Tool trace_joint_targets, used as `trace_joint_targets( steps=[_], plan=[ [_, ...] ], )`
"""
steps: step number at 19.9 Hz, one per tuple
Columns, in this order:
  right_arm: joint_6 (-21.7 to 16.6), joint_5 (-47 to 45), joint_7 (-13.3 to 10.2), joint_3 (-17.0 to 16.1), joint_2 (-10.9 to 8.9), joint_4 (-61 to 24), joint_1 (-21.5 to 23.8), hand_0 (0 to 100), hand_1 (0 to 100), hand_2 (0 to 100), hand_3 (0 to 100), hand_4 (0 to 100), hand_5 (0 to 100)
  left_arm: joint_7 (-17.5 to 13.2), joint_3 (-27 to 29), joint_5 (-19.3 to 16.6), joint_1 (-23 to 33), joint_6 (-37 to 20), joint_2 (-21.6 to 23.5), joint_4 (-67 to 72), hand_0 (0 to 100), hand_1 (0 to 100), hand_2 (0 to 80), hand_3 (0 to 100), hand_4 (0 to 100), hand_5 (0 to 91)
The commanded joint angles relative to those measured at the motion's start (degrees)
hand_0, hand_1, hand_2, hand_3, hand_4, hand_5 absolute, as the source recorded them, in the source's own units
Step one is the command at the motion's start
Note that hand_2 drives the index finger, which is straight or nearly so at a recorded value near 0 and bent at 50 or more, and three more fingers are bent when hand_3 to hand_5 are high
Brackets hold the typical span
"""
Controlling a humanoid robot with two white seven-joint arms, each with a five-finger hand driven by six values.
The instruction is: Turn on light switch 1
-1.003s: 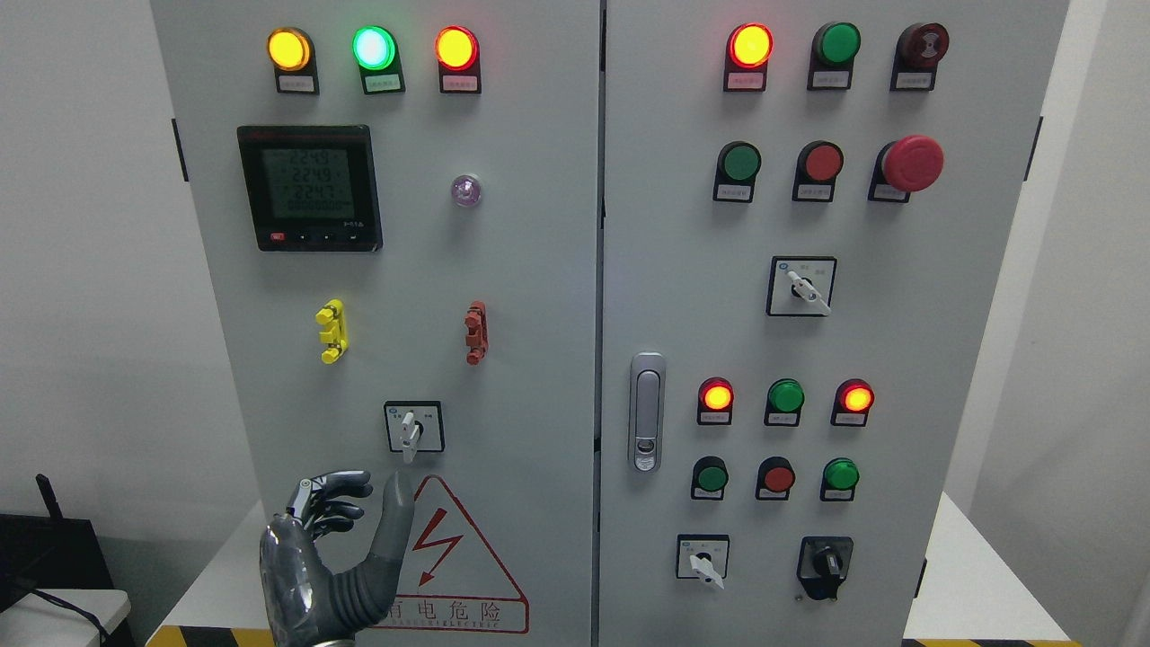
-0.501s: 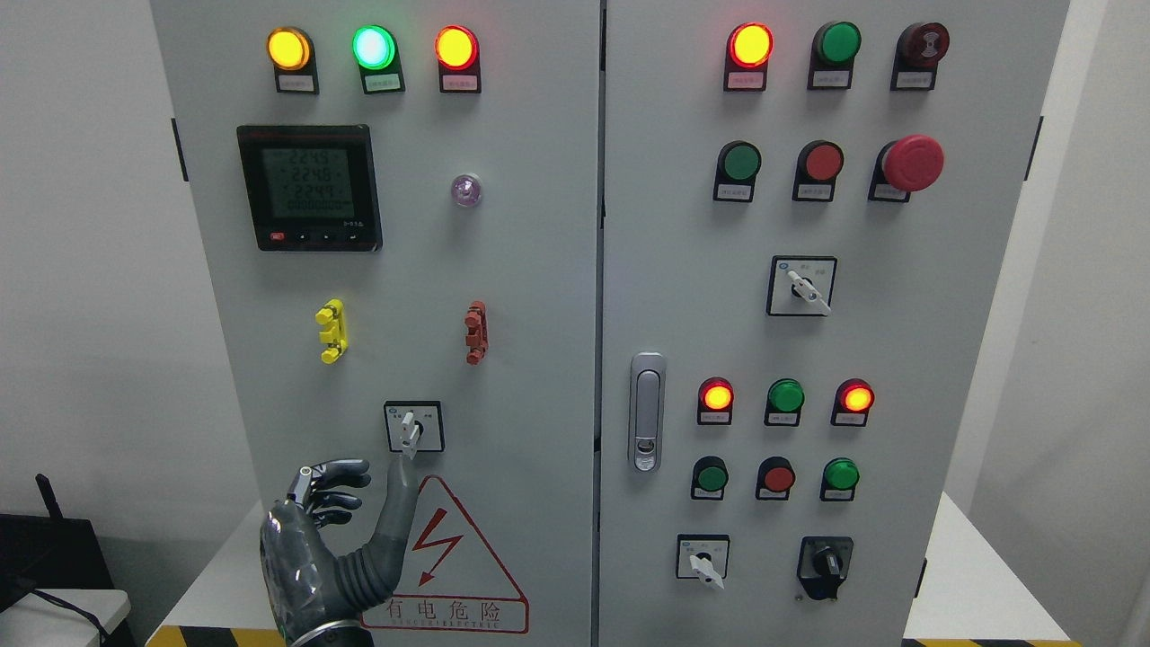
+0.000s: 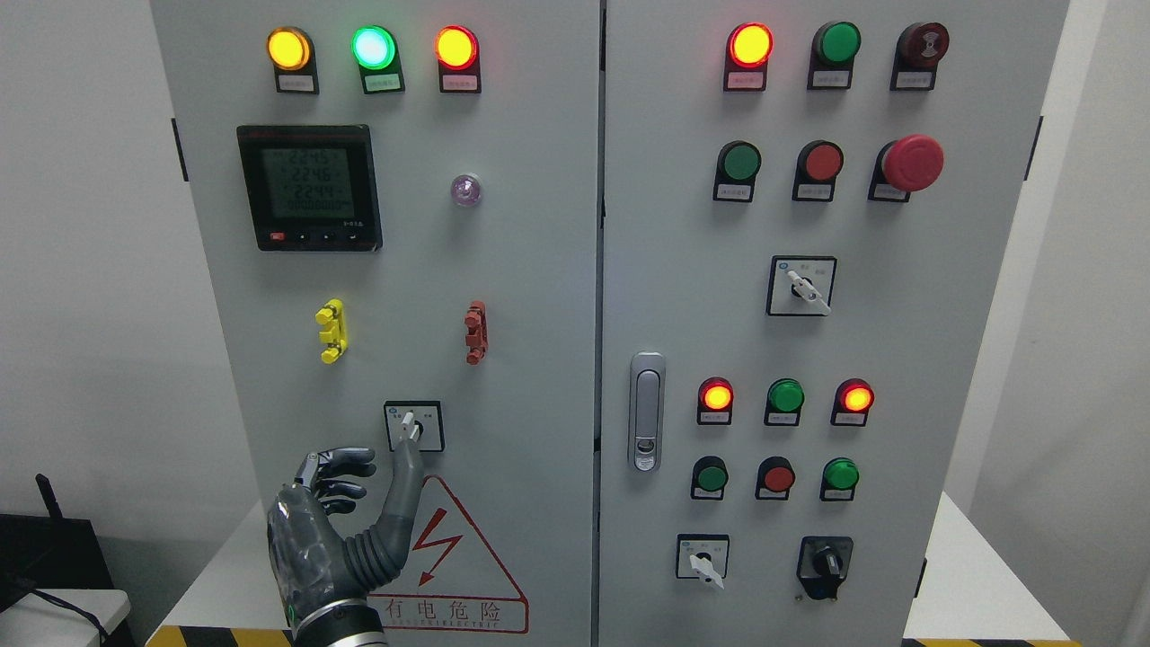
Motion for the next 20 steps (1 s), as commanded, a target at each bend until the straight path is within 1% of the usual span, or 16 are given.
trace_joint_targets(
  steps=[1, 3, 10, 15, 18, 20],
  plan=[
    [0.0, -1.1, 0.0, 0.0, 0.01, 0.0, 0.0, 12, 39, 0, 0, 0, 0, 0.4, -0.8, 0.3, -0.8, 1.6, -0.1, 0.8, 10, 45, 51.6, 65, 70, 61.4],
    [0.0, -1.1, 0.0, 0.0, 0.01, 0.0, 0.0, 12, 39, 0, 0, 0, 0, 0.8, -0.8, 0.4, -0.8, 3.2, -0.1, 0.8, 11, 44, 51.7, 65, 71, 61.7],
    [0.0, -1.1, 0.1, 0.0, 0.01, 0.0, 0.0, 12, 39, 0, 0, 0, 0, 0.8, -0.8, 2.7, -1.7, 4.5, -0.1, 0.8, 12, 44, 52.0, 65, 71, 62.4],
    [0.0, -1.0, 0.0, 0.0, 0.01, 0.0, 0.0, 12, 39, 0, 0, 0, 0, 0.7, -1.6, 3.2, -1.8, 4.6, -0.1, 0.8, 13, 44, 53.2, 65, 72, 62.7],
    [0.0, -1.1, 0.1, 0.0, 0.01, 0.0, 0.0, 12, 39, 0, 0, 0, 0, 0.7, -2.0, 3.5, -2.5, 6.4, -0.1, 1.0, 13, 44, 53.4, 66, 72, 62.7],
    [0.0, -1.0, 0.0, 0.0, 0.01, 0.0, 0.0, 12, 39, 0, 0, 0, 0, 0.8, -2.0, 3.5, -2.7, 6.6, -0.1, 1.0, 13, 44, 53.4, 66, 72, 62.8]
  ],
)
